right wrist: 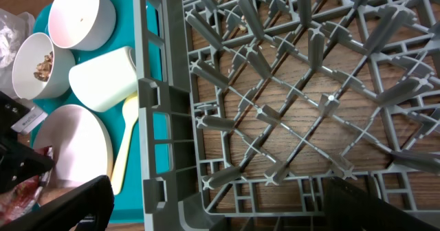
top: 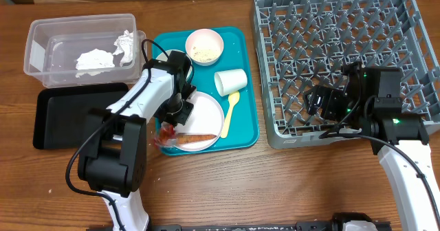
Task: Sort waste into correct bins and load items into the dishwasher
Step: 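Carry the red wrapper left and release it into the clear bin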
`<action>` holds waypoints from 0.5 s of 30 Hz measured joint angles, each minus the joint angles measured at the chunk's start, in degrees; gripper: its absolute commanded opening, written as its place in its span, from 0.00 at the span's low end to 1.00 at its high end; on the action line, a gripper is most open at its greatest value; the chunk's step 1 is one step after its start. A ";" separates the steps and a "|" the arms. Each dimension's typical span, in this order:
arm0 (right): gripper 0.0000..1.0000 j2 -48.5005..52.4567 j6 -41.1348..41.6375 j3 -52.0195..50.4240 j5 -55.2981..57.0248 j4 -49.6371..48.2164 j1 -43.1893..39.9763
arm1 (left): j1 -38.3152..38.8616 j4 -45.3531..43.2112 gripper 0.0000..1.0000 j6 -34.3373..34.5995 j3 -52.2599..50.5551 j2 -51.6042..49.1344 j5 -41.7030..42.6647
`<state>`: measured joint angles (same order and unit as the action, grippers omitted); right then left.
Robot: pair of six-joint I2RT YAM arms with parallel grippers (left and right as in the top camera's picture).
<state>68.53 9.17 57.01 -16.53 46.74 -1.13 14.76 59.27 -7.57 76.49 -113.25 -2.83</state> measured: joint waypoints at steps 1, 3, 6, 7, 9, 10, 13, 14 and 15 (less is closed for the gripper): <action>1.00 0.00 -0.02 0.00 0.00 0.00 -0.02 | 0.00 -0.24 0.04 -0.04 -0.09 0.00 0.00; 1.00 0.00 -0.02 0.00 0.02 0.00 0.00 | 0.00 -0.66 0.04 -0.02 -0.07 0.00 0.00; 1.00 0.00 -0.02 0.00 0.02 -0.02 0.00 | 0.00 0.83 0.04 0.61 0.59 -0.02 0.00; 1.00 0.00 -0.02 0.00 0.02 -0.02 -0.02 | -0.02 2.56 0.04 1.01 1.64 -0.09 0.02; 1.00 0.00 -0.04 0.00 0.02 -0.04 0.00 | -0.24 5.92 0.04 1.55 5.07 -0.15 0.48; 1.00 0.00 0.00 0.00 0.00 -0.07 0.00 | -0.44 7.56 0.04 1.70 7.52 -0.22 0.72; 1.00 0.00 0.00 0.00 0.02 -0.04 0.00 | -1.66 13.20 0.04 1.84 17.20 -0.24 1.88; 1.00 0.00 0.00 0.00 0.04 -0.04 -0.02 | -2.25 14.64 0.04 1.99 21.11 -0.24 2.21; 1.00 0.00 -0.02 0.00 0.02 -0.02 0.00 | -3.08 15.67 0.04 2.36 25.38 -0.24 2.40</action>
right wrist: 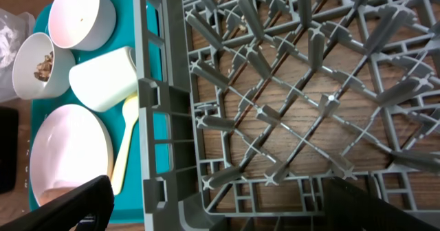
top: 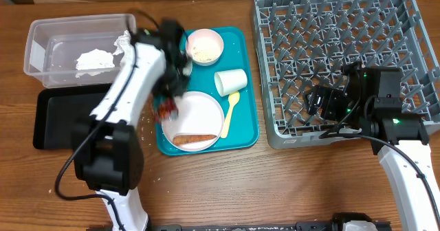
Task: Sort waste into correct bins and load items into the dishwasher
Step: 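Carry the red wrapper left and release it into the clear bin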
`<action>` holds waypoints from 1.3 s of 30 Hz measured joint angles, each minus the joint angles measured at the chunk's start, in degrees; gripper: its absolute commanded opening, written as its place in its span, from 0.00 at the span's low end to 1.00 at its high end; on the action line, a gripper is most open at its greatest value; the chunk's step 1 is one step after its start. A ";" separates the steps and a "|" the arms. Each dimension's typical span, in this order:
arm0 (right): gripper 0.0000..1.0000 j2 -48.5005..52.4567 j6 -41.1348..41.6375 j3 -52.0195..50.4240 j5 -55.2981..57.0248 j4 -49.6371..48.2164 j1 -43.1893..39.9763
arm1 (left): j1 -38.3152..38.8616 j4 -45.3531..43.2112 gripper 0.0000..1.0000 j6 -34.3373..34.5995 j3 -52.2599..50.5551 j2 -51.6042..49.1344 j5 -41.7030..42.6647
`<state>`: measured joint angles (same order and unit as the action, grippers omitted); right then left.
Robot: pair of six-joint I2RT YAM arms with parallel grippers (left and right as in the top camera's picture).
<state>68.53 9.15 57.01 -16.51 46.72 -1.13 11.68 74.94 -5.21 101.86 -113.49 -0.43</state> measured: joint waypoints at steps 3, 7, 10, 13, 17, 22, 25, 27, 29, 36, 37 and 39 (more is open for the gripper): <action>1.00 0.00 0.00 0.00 0.00 -0.04 0.00 | -2.86 0.04 0.04 1.03 10.25 0.02 0.59; 1.00 0.00 0.00 0.00 0.00 -0.50 0.00 | -8.20 -8.57 0.04 2.60 17.22 0.26 0.00; 1.00 0.00 0.00 0.00 0.00 -0.98 0.00 | -12.57 -17.84 0.04 3.45 17.33 0.24 -1.36; 1.00 0.00 0.00 0.00 0.00 -1.05 -0.02 | -16.09 -25.00 0.04 3.85 16.06 -0.28 -2.08; 1.00 0.00 0.02 0.00 0.00 -1.05 0.00 | -18.86 -29.29 0.04 4.31 15.04 -3.17 -2.91; 1.00 0.00 0.00 0.00 -0.02 -1.07 0.00 | -20.46 -29.94 0.10 6.67 14.62 -9.73 -3.56; 1.00 0.00 0.02 0.00 -0.02 -1.05 0.00 | -21.18 -29.97 0.43 7.45 14.25 -14.40 -3.82; 1.00 0.00 -0.02 0.00 0.00 -1.07 0.00 | -21.55 -29.90 0.71 8.00 13.90 -16.74 -3.93; 1.00 0.00 0.00 0.00 0.00 -1.05 0.00 | -21.64 -29.75 0.96 8.26 13.53 -18.53 -4.07; 1.00 0.00 0.00 0.00 0.00 -1.07 0.00 | -22.08 -28.79 1.00 8.50 15.65 -18.95 -4.28; 1.00 0.00 0.02 0.00 -0.02 -1.05 -0.02 | -22.05 -27.65 1.00 8.50 16.72 -18.73 -3.98; 1.00 0.00 0.02 0.00 -0.02 -1.05 0.00 | -22.01 -23.65 0.95 8.46 19.26 -17.86 -2.21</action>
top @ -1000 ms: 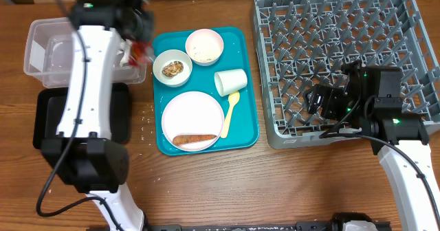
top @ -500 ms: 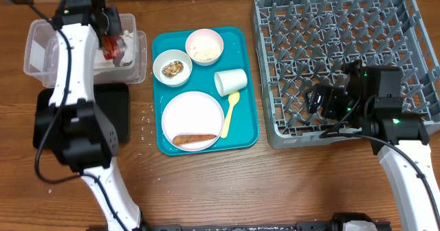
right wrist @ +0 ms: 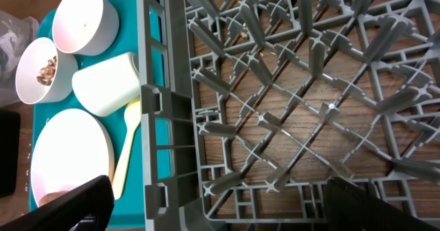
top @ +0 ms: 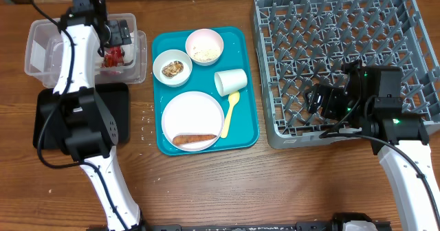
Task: Sort waste into correct bins and load items into the dishwasher
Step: 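Carry the red wrapper left and release it into the clear bin, then reach the left gripper to the white paper cup and grasp it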
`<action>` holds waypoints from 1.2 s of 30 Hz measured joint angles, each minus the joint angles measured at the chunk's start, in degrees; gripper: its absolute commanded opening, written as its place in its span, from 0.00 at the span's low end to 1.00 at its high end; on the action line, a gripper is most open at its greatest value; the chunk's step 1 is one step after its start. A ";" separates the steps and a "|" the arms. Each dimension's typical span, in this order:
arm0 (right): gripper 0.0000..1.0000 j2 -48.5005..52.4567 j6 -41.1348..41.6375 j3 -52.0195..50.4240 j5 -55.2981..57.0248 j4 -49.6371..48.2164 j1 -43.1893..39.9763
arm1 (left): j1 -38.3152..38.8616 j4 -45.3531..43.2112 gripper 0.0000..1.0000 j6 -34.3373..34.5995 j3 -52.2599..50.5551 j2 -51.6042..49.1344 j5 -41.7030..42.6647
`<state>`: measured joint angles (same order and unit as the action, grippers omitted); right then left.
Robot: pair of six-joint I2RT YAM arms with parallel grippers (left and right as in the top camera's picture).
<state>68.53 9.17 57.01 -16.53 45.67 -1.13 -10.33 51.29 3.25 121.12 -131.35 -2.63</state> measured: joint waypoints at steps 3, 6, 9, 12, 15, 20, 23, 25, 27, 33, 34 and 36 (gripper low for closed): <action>1.00 0.00 -0.02 0.00 0.02 -0.02 -0.02 | 0.35 8.76 0.92 -0.35 3.58 3.37 5.53; 1.00 0.00 -0.02 0.00 0.04 -0.02 0.00 | 1.70 17.49 0.87 -0.37 5.60 8.70 13.29; 1.00 0.00 -0.02 0.00 0.02 -0.02 0.00 | 5.29 27.15 0.86 -0.42 6.78 13.00 20.52; 1.00 0.00 -0.04 0.00 0.02 -0.02 -0.02 | 10.43 30.82 0.87 -0.44 5.68 14.16 24.28; 1.00 0.00 -0.04 0.00 0.00 -0.02 0.00 | 16.65 27.93 0.87 -0.31 0.57 13.97 26.93; 1.00 0.00 0.00 0.00 0.02 0.09 0.00 | 25.55 16.20 0.87 3.06 -11.89 13.05 29.20; 1.00 0.00 -0.02 0.00 0.00 0.44 0.00 | 27.91 7.65 0.84 6.75 -18.51 12.94 30.10; 1.00 0.00 -0.04 0.00 0.04 0.44 0.00 | 28.20 3.52 0.84 8.94 -21.51 12.92 30.29; 1.00 0.00 -0.02 0.00 0.02 0.68 0.00 | 28.17 0.83 0.84 10.84 -23.91 12.92 30.34; 1.00 0.00 -0.02 0.00 0.02 1.05 0.00 | 27.69 -6.03 0.80 13.38 -28.17 12.92 30.29; 1.00 0.00 -0.02 0.00 0.02 1.07 -0.02 | 27.58 -7.69 0.79 13.66 -28.61 12.92 30.34; 1.00 0.00 -0.02 0.00 0.02 1.05 0.00 | 27.61 -11.19 0.77 14.60 -29.53 12.92 30.67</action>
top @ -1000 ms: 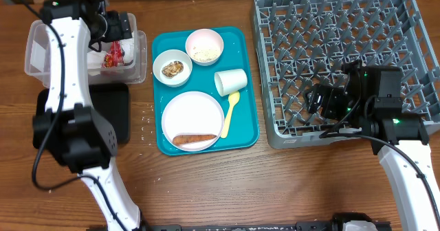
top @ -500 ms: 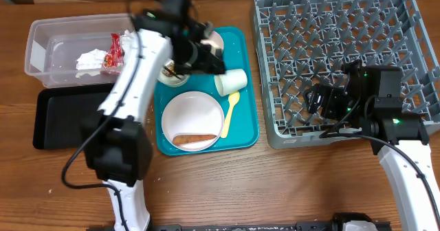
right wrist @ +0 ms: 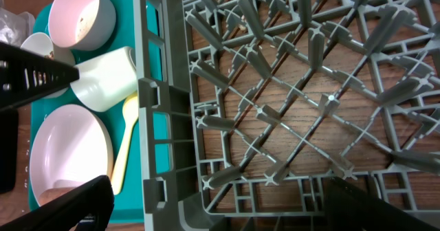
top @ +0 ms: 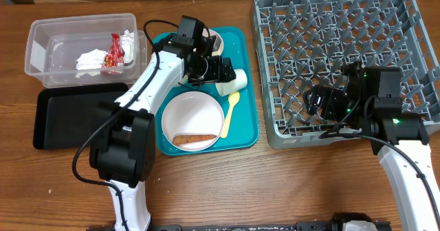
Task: Sort waste into correct bins and load items into the dishwasher
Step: 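Reach the left gripper to the white paper cup and grasp it, then lift the cup and hold it out toward the right gripper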
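My left gripper (top: 221, 69) hovers low over the teal tray (top: 249, 131), between the hidden small scrap bowl and the white cup (top: 234, 81); its fingers look spread and hold nothing. A red wrapper (top: 114, 52) lies in the clear bin (top: 41, 35) beside crumpled white paper (top: 89, 58). On the tray sit a white plate (top: 192, 114) with a sausage piece (top: 194, 139), a yellow spoon (top: 229, 114) and a pink bowl (right wrist: 72, 18). My right gripper (right wrist: 220, 214) is open above the front left corner of the grey dish rack (top: 271, 131).
A black tray (top: 69, 117) lies in front of the clear bin at the left. The rack's upright tines (right wrist: 323, 107) fill the right side. My left arm (top: 155, 80) crosses the tray's left edge.
The left gripper was at the clear bin with the red wrapper. Now the wrapper lies loose in the bin and the gripper is over the teal tray by the cup. The right arm is unmoved.
The left gripper was down at the red wrapper beside the plate. Then it was raised at the tray's left edge with the wrapper, then over the clear bin. Now the wrapper rests in the bin and the gripper is back at the tray.
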`<action>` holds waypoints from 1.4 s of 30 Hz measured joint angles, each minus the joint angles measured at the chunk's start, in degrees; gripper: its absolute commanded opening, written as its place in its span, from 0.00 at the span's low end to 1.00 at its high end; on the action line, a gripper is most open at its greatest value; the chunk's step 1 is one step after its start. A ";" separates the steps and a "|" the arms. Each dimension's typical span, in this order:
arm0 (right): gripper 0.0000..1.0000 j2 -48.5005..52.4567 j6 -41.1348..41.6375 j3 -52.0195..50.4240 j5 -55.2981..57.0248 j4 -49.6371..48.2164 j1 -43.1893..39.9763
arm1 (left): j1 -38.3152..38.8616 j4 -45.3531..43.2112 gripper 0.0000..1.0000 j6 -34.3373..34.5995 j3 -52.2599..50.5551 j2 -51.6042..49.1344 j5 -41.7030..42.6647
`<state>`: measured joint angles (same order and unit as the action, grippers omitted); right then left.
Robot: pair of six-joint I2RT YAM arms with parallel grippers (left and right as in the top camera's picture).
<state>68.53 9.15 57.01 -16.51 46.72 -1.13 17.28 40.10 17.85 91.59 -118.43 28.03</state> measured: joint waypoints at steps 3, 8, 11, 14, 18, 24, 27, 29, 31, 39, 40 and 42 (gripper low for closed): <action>1.00 0.00 0.02 0.00 0.00 0.00 0.00 | 0.00 -3.91 0.72 1.55 -1.77 0.00 0.39; 1.00 0.00 0.00 0.00 -0.02 -0.02 0.00 | 0.00 -7.82 0.63 3.89 -4.28 0.00 0.59; 1.00 0.00 0.02 0.00 0.00 0.04 0.00 | 0.00 -9.09 0.53 4.87 -4.74 0.00 0.72; 1.00 0.00 0.00 0.00 0.00 -0.07 0.00 | 0.13 -10.86 0.44 6.19 -4.85 0.00 0.74; 1.00 0.00 -0.02 0.00 0.00 -0.13 0.00 | 0.63 -12.13 0.37 7.21 -4.87 0.00 0.72; 1.00 0.00 -0.02 0.00 0.00 -0.15 0.00 | 1.57 -13.18 0.19 9.46 -4.90 -1.31 1.01; 1.00 0.00 0.02 0.00 0.00 -0.13 0.00 | 1.77 -15.04 0.04 10.60 -4.48 -1.66 5.62; 1.00 0.00 -0.02 0.00 -0.02 -0.15 0.00 | 2.08 -15.28 0.04 10.54 -3.78 -1.46 5.92; 1.00 0.00 -0.02 0.00 0.00 -0.13 0.00 | 2.23 -15.06 0.04 10.56 -3.80 -1.51 6.71; 1.00 0.00 0.00 0.00 -0.02 -0.13 -0.02 | 1.14 -12.94 0.04 10.54 -3.80 -1.84 12.90; 1.00 0.00 0.00 0.00 0.02 -0.13 0.00 | 0.66 -11.87 0.04 10.54 -3.78 -1.88 14.56; 1.00 0.00 0.00 0.00 -0.02 -0.15 0.00 | -0.70 -9.33 0.04 10.49 -3.41 -1.90 17.92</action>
<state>68.53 9.15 57.01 -16.53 46.57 -1.13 16.58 30.76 28.34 88.18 -120.33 45.95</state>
